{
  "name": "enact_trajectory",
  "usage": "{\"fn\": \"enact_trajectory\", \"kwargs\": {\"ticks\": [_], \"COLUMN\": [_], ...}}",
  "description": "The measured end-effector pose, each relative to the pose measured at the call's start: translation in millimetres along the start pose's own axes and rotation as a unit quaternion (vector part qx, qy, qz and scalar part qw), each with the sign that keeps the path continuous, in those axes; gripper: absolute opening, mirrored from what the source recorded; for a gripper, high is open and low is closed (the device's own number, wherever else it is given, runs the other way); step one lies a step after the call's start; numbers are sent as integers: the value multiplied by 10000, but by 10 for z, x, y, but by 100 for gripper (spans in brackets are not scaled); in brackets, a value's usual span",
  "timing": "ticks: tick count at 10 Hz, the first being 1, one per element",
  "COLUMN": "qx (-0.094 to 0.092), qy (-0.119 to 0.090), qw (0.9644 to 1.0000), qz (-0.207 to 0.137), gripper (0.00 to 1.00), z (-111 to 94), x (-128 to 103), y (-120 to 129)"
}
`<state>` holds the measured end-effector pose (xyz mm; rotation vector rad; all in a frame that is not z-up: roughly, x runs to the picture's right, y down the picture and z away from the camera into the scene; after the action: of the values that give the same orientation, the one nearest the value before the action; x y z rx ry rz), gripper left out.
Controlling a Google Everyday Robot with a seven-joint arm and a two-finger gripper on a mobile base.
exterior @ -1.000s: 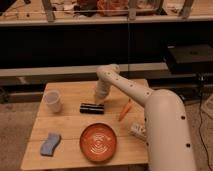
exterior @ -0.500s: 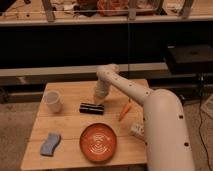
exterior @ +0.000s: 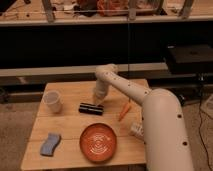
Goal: Push the eraser across the table
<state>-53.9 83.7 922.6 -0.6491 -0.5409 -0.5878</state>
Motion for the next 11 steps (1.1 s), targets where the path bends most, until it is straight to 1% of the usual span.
{"fn": "enact_trajectory", "kwargs": {"ticks": [11], "qx": [-156], "qy": [1], "qw": [9995], "qz": [-271], "gripper": [1], "z": [27], "x": [-66], "y": [48]}}
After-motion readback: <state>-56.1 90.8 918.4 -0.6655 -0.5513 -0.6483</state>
